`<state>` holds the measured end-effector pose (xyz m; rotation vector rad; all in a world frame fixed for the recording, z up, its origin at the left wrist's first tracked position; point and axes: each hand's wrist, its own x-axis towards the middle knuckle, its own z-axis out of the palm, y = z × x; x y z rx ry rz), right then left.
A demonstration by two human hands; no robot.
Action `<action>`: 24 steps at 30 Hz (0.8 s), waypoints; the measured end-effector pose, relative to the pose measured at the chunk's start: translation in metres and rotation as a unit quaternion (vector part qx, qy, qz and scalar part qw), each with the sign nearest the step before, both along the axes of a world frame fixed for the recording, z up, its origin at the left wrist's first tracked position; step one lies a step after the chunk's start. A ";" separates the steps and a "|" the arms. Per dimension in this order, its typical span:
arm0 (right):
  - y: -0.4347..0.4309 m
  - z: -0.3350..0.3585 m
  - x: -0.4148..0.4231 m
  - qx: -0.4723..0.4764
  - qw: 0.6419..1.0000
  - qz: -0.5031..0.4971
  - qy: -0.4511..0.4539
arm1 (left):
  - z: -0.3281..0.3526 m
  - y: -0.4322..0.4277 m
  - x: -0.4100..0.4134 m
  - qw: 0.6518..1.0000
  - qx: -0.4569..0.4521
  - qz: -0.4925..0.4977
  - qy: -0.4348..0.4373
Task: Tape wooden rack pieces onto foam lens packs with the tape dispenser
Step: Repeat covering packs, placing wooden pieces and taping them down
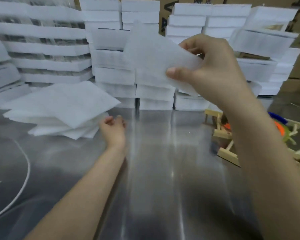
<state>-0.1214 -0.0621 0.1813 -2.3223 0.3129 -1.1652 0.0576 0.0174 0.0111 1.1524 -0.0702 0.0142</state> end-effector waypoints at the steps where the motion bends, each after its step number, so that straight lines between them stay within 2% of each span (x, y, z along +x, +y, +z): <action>1: 0.008 -0.004 -0.011 0.006 1.000 0.022 0.011 | 0.005 0.008 0.011 0.999 -0.037 0.015 0.021; 3: 0.019 -0.023 -0.028 0.009 0.998 0.063 0.027 | 0.007 0.020 0.028 0.996 -0.079 0.012 0.048; 6: 0.026 -0.077 -0.041 -0.040 0.995 0.067 0.064 | 0.007 0.027 0.033 0.995 -0.060 -0.011 0.073; 9: 0.014 -0.132 -0.043 -0.115 0.972 0.011 0.204 | 0.010 0.028 0.031 0.992 -0.086 0.022 0.094; 11: -0.001 -0.148 -0.042 -0.135 0.949 0.023 0.282 | 0.012 0.026 0.024 0.988 -0.112 0.034 0.097; 13: -0.020 -0.154 -0.038 -0.091 0.963 0.103 0.231 | 0.016 0.025 0.014 0.990 -0.115 0.042 0.076; 15: -0.033 -0.155 -0.032 0.040 0.982 0.165 0.089 | 0.022 0.022 0.002 0.991 -0.126 0.031 0.043; 17: -0.047 -0.163 -0.024 0.187 0.969 0.149 -0.057 | 0.028 0.020 -0.010 0.985 -0.169 -0.026 0.017; 18: -0.053 -0.167 -0.019 0.239 0.959 0.114 -0.100 | 0.030 0.019 -0.015 0.977 -0.198 -0.076 0.005; 20: -0.064 -0.173 -0.008 0.329 0.934 0.050 -0.128 | 0.032 0.019 -0.022 0.960 -0.216 -0.177 -0.025; 22: -0.072 -0.173 -0.001 0.397 0.907 0.027 -0.136 | 0.030 0.019 -0.027 0.965 -0.134 -0.209 -0.082; 24: -0.077 -0.173 0.002 0.420 0.895 0.039 -0.145 | 0.027 0.019 -0.031 0.970 -0.054 -0.198 -0.129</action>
